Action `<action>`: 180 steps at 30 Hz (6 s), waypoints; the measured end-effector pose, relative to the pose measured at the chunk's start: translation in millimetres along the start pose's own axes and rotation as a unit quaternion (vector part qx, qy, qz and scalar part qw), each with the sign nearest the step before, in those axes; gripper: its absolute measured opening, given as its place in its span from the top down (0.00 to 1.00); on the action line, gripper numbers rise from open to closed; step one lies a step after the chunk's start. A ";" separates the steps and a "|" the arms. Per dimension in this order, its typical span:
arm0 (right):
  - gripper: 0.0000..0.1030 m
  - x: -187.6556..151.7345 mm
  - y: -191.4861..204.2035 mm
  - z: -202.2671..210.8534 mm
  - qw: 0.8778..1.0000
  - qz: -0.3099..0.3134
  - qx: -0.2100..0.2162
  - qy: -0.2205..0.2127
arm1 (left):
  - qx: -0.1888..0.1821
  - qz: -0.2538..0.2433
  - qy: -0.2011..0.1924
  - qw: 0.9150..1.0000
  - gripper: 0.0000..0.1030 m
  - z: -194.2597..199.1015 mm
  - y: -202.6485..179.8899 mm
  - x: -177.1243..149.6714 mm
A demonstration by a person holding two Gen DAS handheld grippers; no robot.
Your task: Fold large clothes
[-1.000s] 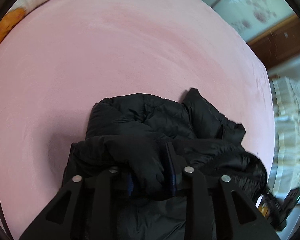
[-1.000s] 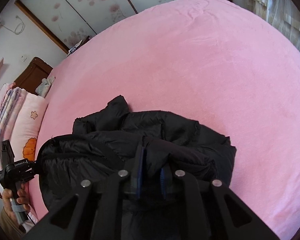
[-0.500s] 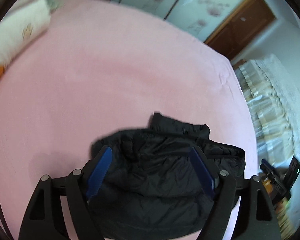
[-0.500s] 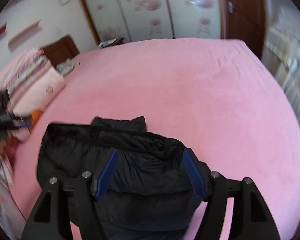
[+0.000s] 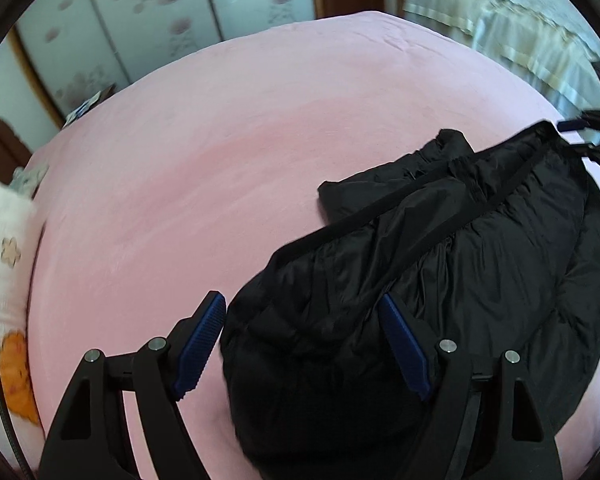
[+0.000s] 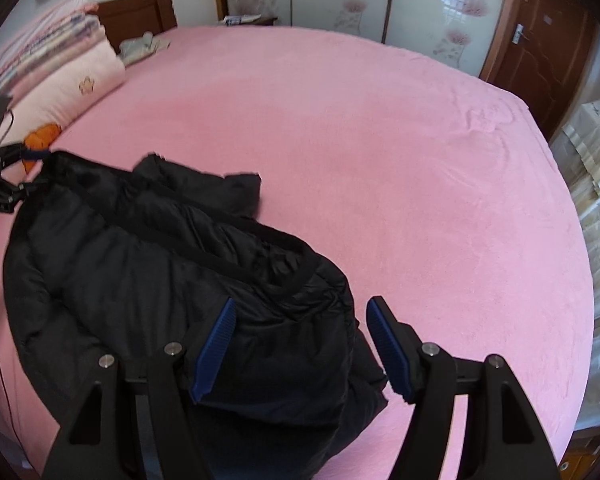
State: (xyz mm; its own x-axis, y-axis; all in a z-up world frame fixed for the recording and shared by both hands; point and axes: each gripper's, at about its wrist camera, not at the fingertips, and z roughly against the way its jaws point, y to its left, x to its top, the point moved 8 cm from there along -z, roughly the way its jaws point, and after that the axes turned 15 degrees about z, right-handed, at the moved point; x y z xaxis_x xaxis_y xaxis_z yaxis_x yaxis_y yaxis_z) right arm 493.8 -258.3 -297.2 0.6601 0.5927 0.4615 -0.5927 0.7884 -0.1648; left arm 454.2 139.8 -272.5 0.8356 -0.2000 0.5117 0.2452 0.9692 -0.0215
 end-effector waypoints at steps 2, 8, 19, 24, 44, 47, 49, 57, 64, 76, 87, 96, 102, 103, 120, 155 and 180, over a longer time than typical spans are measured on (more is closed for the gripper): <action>0.34 -0.8 -1.7 -13.4 1.000 0.002 0.009 0.018 | 0.004 -0.023 0.005 1.000 0.31 -7.7 -3.2 2.6; 0.71 -6.6 -6.6 -47.1 0.995 -0.058 0.060 0.046 | 0.035 -0.061 0.050 0.996 0.88 -44.2 -4.8 -5.0; 0.96 -2.4 -36.1 -18.6 0.984 -0.170 0.007 -0.047 | 0.071 0.040 -0.014 0.997 0.93 -35.0 9.9 28.4; 0.96 -8.3 -47.2 -38.5 0.976 -0.214 -0.016 -0.036 | 0.092 0.071 -0.015 0.993 0.93 -54.2 14.2 36.1; 1.00 -83.7 -81.1 -86.5 0.939 -0.332 -0.093 0.020 | 0.151 0.104 0.014 0.983 0.83 -129.3 21.0 11.9; 1.00 -85.4 -77.0 -74.1 0.941 -0.321 -0.103 0.016 | 0.157 0.105 0.011 0.982 0.70 -123.1 22.8 15.5; 1.00 -81.7 -70.8 -64.8 0.946 -0.304 -0.109 0.014 | 0.155 0.117 0.005 0.981 0.61 -113.3 19.1 18.3; 1.00 -41.8 -53.5 -6.8 0.953 -0.282 -0.105 -0.040 | 0.140 0.148 -0.058 0.977 0.35 -46.1 18.4 37.8; 1.00 12.8 -13.0 40.1 0.956 -0.263 -0.079 -0.104 | 0.148 0.182 -0.077 0.969 0.24 28.6 13.9 30.4; 1.00 84.8 129.8 32.7 0.966 -0.197 -0.032 -0.165 | 0.053 0.354 -0.080 0.930 0.20 28.6 -46.8 -29.5; 1.00 63.6 150.1 -43.6 0.973 -0.193 -0.024 -0.123 | 0.092 0.354 -0.073 0.928 0.20 -35.3 -66.4 -57.9; 1.00 50.2 152.9 -62.8 0.978 -0.177 -0.039 -0.107 | 0.122 0.324 -0.078 0.935 0.16 -55.2 -78.5 -62.4; 1.00 51.4 154.1 -68.9 0.979 -0.170 -0.046 -0.098 | 0.123 0.321 -0.077 0.936 0.13 -60.1 -82.3 -64.8; 1.00 51.1 154.6 -70.0 0.980 -0.169 -0.047 -0.097 | 0.123 0.321 -0.076 0.936 0.13 -61.6 -80.6 -64.4; 1.00 51.6 163.9 -84.3 0.983 -0.152 -0.065 -0.075 | 0.093 0.327 -0.066 0.938 0.11 -55.9 -69.0 -66.4; 1.00 71.6 215.5 -15.8 0.980 -0.141 -0.013 -0.138 | -0.236 0.633 -0.064 0.734 0.12 -23.3 -5.9 -230.7; 1.00 55.1 215.5 -96.9 0.986 -0.128 -0.049 -0.090 | -0.222 0.568 -0.118 0.784 0.56 -54.7 -19.1 -143.0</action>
State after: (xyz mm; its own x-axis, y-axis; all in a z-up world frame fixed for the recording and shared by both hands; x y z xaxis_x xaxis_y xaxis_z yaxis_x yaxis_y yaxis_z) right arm 447.2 -39.7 -391.7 0.6847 0.3394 0.6450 -0.3639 0.9260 -0.1009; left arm 357.0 142.1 -392.2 0.5377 0.8385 0.0882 -0.4008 0.3462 -0.8483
